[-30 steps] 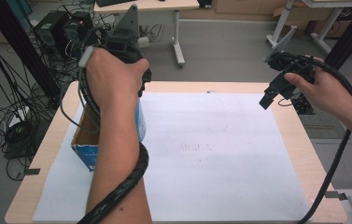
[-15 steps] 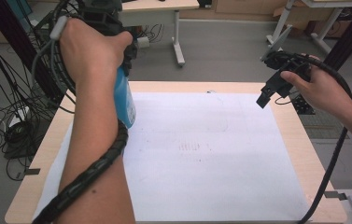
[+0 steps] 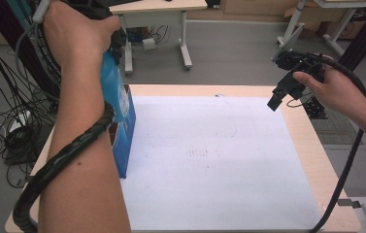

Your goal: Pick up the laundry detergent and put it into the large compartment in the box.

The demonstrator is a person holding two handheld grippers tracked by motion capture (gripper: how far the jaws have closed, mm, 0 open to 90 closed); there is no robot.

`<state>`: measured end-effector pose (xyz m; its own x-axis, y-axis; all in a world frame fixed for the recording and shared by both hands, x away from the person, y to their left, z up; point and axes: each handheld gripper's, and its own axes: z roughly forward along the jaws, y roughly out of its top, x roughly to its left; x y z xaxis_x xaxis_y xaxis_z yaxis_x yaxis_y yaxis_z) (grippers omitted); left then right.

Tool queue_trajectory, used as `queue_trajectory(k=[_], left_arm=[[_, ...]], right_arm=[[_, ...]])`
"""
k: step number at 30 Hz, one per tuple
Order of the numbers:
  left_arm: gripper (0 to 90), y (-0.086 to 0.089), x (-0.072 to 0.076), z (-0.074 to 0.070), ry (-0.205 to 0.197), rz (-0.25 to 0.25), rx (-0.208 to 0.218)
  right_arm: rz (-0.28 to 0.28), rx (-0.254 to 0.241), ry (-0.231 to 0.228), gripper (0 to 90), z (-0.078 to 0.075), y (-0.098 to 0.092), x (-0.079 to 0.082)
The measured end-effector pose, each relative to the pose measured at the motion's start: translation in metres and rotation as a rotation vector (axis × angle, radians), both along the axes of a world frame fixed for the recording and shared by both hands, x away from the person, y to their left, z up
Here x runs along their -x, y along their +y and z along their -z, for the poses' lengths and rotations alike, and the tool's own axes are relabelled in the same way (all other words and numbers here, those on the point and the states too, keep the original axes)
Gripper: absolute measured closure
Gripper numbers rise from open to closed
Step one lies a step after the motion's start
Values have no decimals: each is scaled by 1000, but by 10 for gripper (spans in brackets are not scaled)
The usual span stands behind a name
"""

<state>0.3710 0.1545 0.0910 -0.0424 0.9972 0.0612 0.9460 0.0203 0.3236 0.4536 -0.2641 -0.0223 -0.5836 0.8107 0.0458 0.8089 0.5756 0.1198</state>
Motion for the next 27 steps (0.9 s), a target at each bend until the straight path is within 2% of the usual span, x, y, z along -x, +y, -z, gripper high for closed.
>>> queue_trajectory(k=[14,20,27], left_arm=[[381,25,0,-3,-16,-14,-28],[381,37,1,11,-23,-41,-22],[381,45,-6,33,5,-45,-19]], right_arm=[[-18,25,-7,41,-6,19,2],[-27,35,-10,41,-6,27,3],[-31,42,-6,41,-4,34,4]])
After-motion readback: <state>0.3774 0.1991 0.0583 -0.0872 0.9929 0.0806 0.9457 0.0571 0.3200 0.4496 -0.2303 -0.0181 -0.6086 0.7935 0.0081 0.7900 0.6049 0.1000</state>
